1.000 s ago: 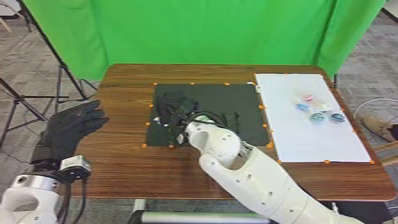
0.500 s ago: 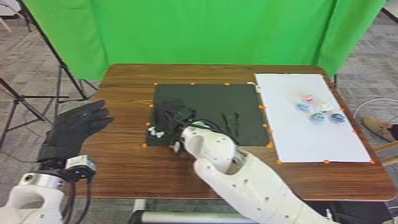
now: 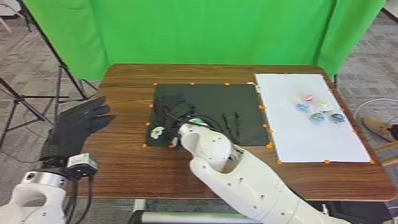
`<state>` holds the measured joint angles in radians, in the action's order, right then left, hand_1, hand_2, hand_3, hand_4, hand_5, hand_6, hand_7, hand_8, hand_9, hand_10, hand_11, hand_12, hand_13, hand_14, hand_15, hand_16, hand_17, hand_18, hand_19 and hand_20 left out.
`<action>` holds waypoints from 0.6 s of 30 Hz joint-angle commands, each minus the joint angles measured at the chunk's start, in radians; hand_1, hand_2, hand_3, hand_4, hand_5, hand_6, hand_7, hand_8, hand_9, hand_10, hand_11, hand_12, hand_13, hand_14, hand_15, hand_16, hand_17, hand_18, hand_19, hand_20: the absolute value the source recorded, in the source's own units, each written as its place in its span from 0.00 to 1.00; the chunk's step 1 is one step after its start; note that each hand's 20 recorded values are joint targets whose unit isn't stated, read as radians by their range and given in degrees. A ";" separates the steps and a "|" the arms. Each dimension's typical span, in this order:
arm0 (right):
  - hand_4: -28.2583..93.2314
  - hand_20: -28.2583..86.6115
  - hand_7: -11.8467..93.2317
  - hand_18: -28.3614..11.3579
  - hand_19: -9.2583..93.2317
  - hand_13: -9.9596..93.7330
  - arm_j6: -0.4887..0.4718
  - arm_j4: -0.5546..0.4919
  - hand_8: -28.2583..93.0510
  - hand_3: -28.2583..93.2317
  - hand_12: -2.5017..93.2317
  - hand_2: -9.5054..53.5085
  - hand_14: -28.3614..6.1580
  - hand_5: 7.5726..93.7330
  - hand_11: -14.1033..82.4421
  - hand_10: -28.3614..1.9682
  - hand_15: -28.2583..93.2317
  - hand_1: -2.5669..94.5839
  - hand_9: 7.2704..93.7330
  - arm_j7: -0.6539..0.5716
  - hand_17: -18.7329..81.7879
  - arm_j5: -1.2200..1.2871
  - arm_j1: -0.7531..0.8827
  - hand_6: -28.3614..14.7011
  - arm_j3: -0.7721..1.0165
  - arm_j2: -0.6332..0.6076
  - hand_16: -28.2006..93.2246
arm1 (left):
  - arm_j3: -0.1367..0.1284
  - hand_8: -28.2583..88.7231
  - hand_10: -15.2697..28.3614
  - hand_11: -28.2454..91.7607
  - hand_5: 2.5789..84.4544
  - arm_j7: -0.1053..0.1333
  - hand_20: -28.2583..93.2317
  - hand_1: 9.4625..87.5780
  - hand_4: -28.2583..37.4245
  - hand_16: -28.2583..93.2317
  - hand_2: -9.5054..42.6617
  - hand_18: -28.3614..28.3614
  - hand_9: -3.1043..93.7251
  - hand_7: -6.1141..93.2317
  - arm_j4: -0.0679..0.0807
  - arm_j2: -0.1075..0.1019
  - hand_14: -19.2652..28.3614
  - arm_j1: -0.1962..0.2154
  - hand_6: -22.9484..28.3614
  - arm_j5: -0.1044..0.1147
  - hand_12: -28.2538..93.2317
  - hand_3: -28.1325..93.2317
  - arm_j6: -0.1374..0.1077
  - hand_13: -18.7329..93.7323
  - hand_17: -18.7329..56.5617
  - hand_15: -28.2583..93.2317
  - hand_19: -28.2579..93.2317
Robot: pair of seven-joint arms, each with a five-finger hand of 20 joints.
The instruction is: Arrange flowers
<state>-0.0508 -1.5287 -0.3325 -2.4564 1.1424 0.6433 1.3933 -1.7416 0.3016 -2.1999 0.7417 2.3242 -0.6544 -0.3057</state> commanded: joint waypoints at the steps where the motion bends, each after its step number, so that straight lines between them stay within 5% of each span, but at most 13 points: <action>1: 0.00 0.45 0.38 0.19 0.78 0.62 -0.019 -0.023 0.12 0.94 0.26 0.00 0.54 0.68 0.66 0.49 0.85 0.38 0.61 0.013 0.37 -0.021 0.005 0.65 0.004 0.004 0.43 | -0.010 0.21 0.82 0.43 0.51 0.022 0.39 0.24 0.28 0.16 0.35 0.87 0.42 0.10 -0.011 -0.015 0.98 0.051 0.72 0.021 0.34 0.88 -0.026 0.42 0.13 0.65 0.69; 6: 0.00 0.45 0.38 0.17 0.78 0.60 -0.091 -0.131 0.11 0.95 0.25 0.00 0.51 0.64 0.65 0.45 0.86 0.34 0.58 0.013 0.35 -0.012 -0.012 0.61 -0.018 -0.066 0.43 | -0.110 0.21 0.84 0.46 0.51 0.037 0.39 0.24 0.28 0.16 0.35 0.87 0.43 0.12 -0.050 0.031 0.99 0.200 0.72 0.019 0.35 0.88 -0.031 0.43 0.14 0.66 0.69; 10: 0.00 0.45 0.36 0.15 0.77 0.57 -0.195 -0.271 0.11 0.95 0.25 0.00 0.46 0.58 0.64 0.37 0.86 0.33 0.53 -0.034 0.34 0.058 -0.026 0.57 -0.012 -0.178 0.42 | -0.167 0.20 0.86 0.54 0.53 0.076 0.39 0.23 0.28 0.15 0.34 0.88 0.46 0.14 -0.074 0.051 1.00 0.302 0.72 0.031 0.35 0.88 -0.048 0.44 0.14 0.72 0.70; 12: 0.00 0.45 0.35 0.14 0.77 0.56 -0.228 -0.338 0.12 0.95 0.24 0.00 0.44 0.56 0.64 0.34 0.86 0.33 0.51 -0.057 0.33 0.102 -0.024 0.55 0.005 -0.247 0.41 | -0.215 0.20 0.86 0.55 0.53 0.047 0.40 0.23 0.28 0.15 0.33 0.88 0.46 0.15 -0.085 0.071 1.00 0.344 0.72 0.008 0.35 0.88 -0.018 0.44 0.14 0.72 0.70; 14: 0.00 0.45 0.33 0.14 0.77 0.55 -0.215 -0.388 0.13 0.93 0.24 0.00 0.41 0.54 0.62 0.30 0.86 0.33 0.49 -0.063 0.33 0.111 0.011 0.53 0.047 -0.307 0.40 | -0.239 0.19 0.86 0.55 0.54 0.047 0.40 0.23 0.28 0.15 0.33 0.88 0.46 0.16 -0.096 0.086 1.00 0.377 0.72 0.003 0.34 0.88 -0.024 0.45 0.14 0.73 0.70; 15: 0.00 0.45 0.32 0.14 0.77 0.55 -0.221 -0.405 0.13 0.93 0.24 0.00 0.39 0.53 0.61 0.28 0.87 0.33 0.49 -0.062 0.33 0.114 0.027 0.51 0.072 -0.330 0.39 | -0.242 0.19 0.86 0.56 0.54 0.070 0.40 0.23 0.28 0.14 0.33 0.88 0.46 0.16 -0.101 0.084 1.00 0.397 0.73 0.014 0.34 0.88 -0.041 0.45 0.14 0.73 0.70; 18: 0.00 0.45 0.31 0.13 0.78 0.55 -0.185 -0.448 0.13 0.93 0.24 0.00 0.37 0.53 0.60 0.25 0.87 0.33 0.48 -0.083 0.33 0.156 0.095 0.50 0.159 -0.423 0.39 | -0.256 0.19 0.87 0.56 0.55 0.062 0.40 0.23 0.27 0.14 0.32 0.88 0.46 0.18 -0.105 0.099 1.00 0.409 0.73 0.005 0.34 0.89 -0.025 0.45 0.14 0.74 0.70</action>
<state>-0.3062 -1.9082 -0.3809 -2.3109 1.1413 0.6432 1.1889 -1.9757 0.3610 -2.2908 0.8034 2.6529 -0.6411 -0.3290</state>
